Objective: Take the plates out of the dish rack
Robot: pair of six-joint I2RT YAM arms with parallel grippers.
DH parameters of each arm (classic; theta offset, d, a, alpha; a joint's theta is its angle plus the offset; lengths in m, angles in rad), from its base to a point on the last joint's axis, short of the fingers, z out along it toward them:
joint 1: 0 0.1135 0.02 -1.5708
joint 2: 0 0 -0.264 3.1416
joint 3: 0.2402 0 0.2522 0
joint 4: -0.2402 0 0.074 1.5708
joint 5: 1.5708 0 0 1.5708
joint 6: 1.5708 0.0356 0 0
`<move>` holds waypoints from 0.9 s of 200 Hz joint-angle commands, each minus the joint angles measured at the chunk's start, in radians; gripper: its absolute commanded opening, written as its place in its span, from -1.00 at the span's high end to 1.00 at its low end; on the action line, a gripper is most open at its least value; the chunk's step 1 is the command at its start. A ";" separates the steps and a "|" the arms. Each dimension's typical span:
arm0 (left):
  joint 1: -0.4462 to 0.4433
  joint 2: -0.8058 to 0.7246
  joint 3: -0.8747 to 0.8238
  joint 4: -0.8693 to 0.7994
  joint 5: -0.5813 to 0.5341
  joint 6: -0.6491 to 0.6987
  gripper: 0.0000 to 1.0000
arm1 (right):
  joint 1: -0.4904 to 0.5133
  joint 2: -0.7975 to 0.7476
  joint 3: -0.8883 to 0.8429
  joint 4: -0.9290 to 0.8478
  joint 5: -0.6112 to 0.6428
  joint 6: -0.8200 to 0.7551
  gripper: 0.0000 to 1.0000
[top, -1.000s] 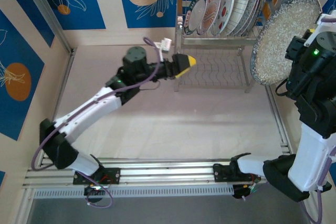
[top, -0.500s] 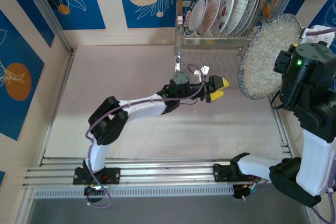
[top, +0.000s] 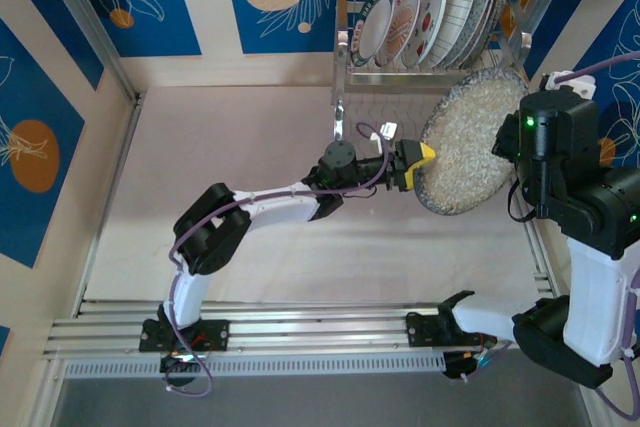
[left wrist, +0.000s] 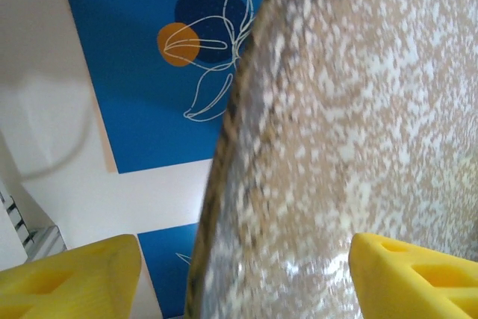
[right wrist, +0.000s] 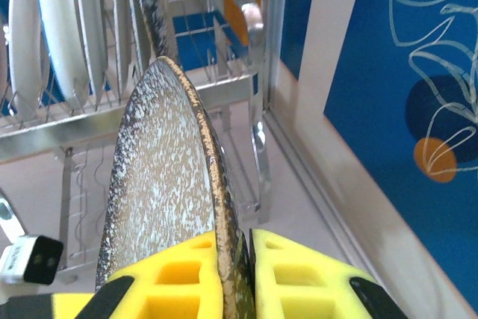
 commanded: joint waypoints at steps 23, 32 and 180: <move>0.027 -0.065 -0.069 0.102 -0.004 -0.019 -0.24 | -0.072 -0.041 -0.020 0.169 -0.150 0.146 1.00; 0.032 -0.076 -0.078 0.106 -0.002 -0.021 -0.18 | -0.095 -0.046 -0.030 0.173 -0.193 0.153 1.00; 0.151 -0.308 -0.216 0.086 0.232 -0.089 0.31 | -0.600 -0.153 -0.392 0.465 -1.138 0.225 1.00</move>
